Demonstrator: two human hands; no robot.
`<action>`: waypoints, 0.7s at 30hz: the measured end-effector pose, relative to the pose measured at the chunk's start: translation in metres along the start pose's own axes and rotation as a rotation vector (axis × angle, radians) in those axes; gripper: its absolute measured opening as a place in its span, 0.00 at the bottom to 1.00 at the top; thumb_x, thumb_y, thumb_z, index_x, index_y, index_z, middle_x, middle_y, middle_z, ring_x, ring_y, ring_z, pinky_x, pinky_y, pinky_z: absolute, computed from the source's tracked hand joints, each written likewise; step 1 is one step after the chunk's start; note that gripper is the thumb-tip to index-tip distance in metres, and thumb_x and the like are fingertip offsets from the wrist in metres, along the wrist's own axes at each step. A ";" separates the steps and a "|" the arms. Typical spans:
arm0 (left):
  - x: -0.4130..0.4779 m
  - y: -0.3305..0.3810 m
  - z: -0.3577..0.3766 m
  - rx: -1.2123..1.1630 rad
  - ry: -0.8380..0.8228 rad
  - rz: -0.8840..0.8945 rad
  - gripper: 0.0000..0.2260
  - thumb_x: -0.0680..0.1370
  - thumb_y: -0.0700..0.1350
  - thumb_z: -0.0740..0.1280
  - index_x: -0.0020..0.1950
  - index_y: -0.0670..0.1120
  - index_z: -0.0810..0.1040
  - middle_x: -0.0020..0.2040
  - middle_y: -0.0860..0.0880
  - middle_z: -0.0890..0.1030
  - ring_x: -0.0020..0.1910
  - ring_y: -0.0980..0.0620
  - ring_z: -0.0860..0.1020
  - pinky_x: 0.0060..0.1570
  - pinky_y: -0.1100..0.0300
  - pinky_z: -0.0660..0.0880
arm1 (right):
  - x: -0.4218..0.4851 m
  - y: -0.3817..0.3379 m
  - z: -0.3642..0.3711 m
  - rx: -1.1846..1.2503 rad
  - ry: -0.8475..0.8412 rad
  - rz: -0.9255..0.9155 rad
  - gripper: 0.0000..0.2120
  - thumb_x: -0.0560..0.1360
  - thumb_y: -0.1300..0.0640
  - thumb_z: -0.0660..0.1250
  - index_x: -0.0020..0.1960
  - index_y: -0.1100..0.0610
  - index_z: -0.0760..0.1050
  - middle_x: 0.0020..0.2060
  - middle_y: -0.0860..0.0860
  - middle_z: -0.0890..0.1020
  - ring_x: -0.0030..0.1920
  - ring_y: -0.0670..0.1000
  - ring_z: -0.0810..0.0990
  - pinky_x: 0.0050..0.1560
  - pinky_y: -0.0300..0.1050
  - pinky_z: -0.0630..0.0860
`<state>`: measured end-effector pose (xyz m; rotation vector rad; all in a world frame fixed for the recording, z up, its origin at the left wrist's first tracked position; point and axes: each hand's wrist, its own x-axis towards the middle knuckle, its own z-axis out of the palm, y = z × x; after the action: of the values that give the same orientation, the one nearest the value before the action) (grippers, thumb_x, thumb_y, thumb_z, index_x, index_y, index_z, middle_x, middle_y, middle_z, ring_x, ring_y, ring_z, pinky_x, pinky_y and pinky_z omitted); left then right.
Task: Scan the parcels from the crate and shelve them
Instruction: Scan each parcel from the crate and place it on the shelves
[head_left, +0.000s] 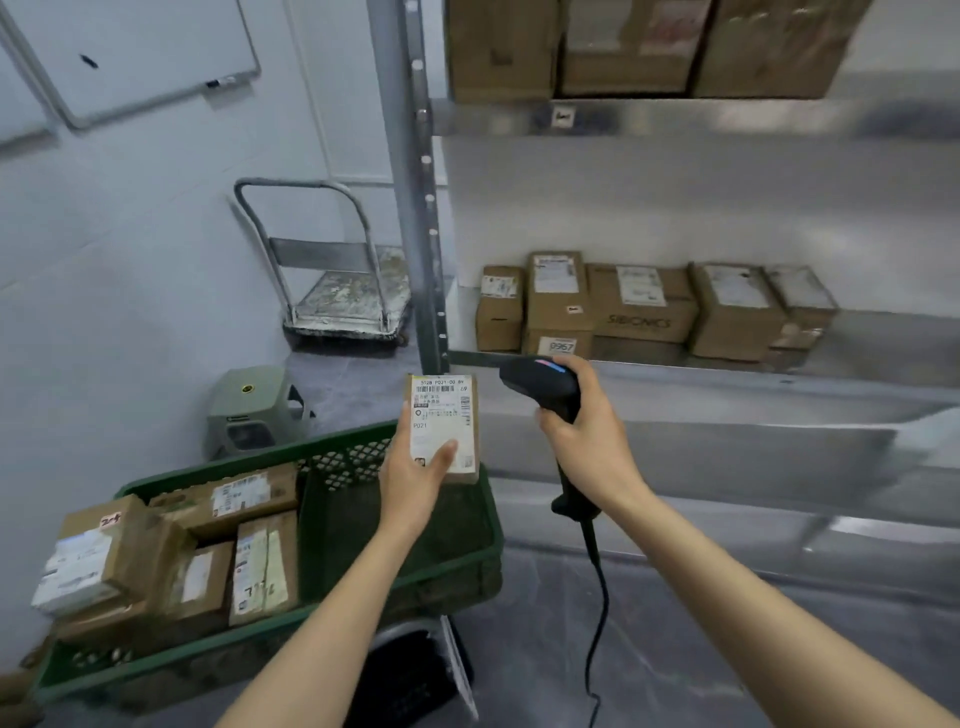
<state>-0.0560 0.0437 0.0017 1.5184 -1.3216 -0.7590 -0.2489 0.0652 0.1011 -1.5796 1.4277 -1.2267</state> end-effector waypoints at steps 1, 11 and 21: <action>-0.007 0.009 0.013 0.004 -0.006 0.010 0.32 0.75 0.54 0.69 0.75 0.58 0.59 0.64 0.54 0.77 0.60 0.55 0.75 0.59 0.58 0.70 | -0.005 0.000 -0.019 -0.004 0.018 -0.005 0.24 0.74 0.66 0.64 0.62 0.42 0.66 0.48 0.39 0.76 0.44 0.31 0.75 0.36 0.23 0.70; -0.081 0.097 0.139 -0.104 -0.108 0.063 0.34 0.76 0.51 0.70 0.77 0.54 0.58 0.66 0.55 0.74 0.60 0.57 0.74 0.58 0.58 0.72 | -0.055 0.009 -0.185 -0.056 0.181 -0.027 0.24 0.74 0.66 0.63 0.63 0.44 0.66 0.48 0.46 0.77 0.34 0.42 0.77 0.30 0.30 0.71; -0.096 0.169 0.267 -0.147 -0.278 0.147 0.34 0.76 0.45 0.69 0.77 0.56 0.55 0.68 0.52 0.73 0.61 0.55 0.74 0.58 0.55 0.75 | -0.075 0.036 -0.313 -0.099 0.432 0.026 0.24 0.73 0.67 0.63 0.62 0.44 0.66 0.46 0.43 0.77 0.35 0.38 0.76 0.31 0.27 0.70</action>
<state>-0.3808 0.0749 0.0510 1.2165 -1.5268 -0.9753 -0.5512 0.1661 0.1567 -1.4062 1.7932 -1.5692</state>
